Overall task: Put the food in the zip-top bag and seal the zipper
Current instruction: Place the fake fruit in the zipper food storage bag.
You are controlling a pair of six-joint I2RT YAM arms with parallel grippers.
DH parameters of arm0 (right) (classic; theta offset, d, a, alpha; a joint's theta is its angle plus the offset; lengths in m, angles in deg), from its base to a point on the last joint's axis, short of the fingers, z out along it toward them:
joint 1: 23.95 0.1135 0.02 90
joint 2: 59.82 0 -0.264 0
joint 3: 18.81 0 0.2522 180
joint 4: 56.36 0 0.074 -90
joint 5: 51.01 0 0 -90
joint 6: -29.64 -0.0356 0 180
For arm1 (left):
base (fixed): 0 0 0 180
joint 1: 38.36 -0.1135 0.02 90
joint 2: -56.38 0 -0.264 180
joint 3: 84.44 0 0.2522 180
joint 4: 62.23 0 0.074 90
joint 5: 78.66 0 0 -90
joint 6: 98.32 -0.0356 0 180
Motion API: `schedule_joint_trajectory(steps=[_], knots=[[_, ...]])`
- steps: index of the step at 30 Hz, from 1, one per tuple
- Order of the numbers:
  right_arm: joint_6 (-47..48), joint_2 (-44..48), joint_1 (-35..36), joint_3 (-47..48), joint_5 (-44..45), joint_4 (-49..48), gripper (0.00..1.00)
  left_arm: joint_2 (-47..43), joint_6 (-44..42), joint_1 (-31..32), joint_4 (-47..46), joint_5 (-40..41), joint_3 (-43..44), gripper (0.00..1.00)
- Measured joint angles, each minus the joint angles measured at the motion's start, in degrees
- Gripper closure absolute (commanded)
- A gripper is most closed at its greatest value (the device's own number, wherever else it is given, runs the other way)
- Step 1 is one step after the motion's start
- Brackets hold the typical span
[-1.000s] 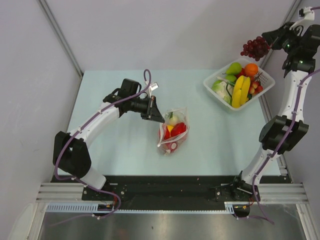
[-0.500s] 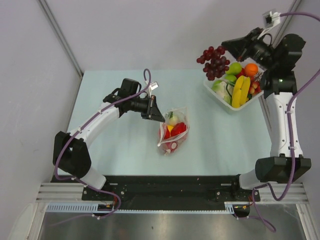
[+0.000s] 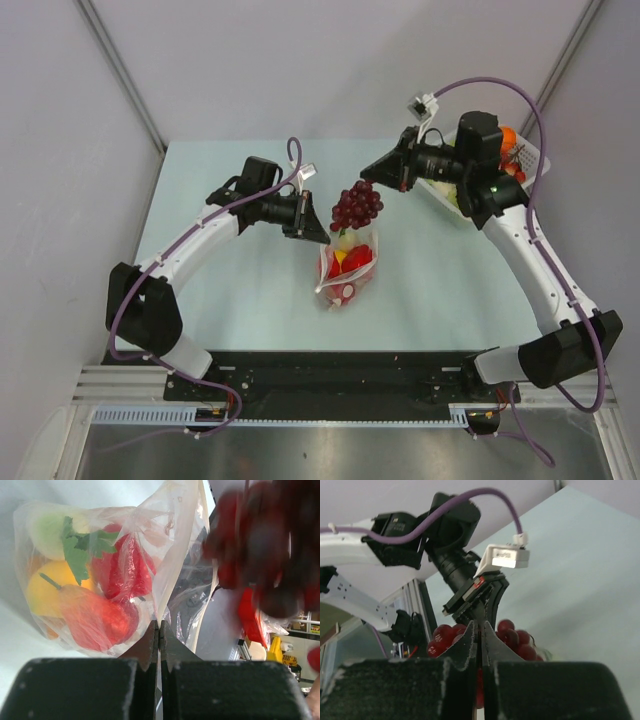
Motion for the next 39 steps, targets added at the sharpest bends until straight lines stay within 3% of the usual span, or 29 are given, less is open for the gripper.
schedule_joint_trajectory(steps=[7, 16, 29, 39], knots=[[7.04, 0.24, 5.64, -2.69, -1.25, 4.81, 1.0, 0.0, 0.2, 0.0, 0.0, -0.15, 0.0, 1.0], [8.17, -0.72, 8.24, -10.08, 1.31, 6.03, 1.0, 0.0, 0.17, -0.02, 0.0, -0.15, 0.0, 1.0], [-7.87, -0.96, 9.25, -10.84, 7.89, -2.08, 1.0, 0.0, 0.13, -0.11, 0.04, -0.17, 0.02, 1.0], [-10.1, -3.02, 13.31, -14.32, 14.47, -1.66, 1.0, 0.0, 0.68, -0.17, -0.33, -0.79, 0.02, 1.0]])
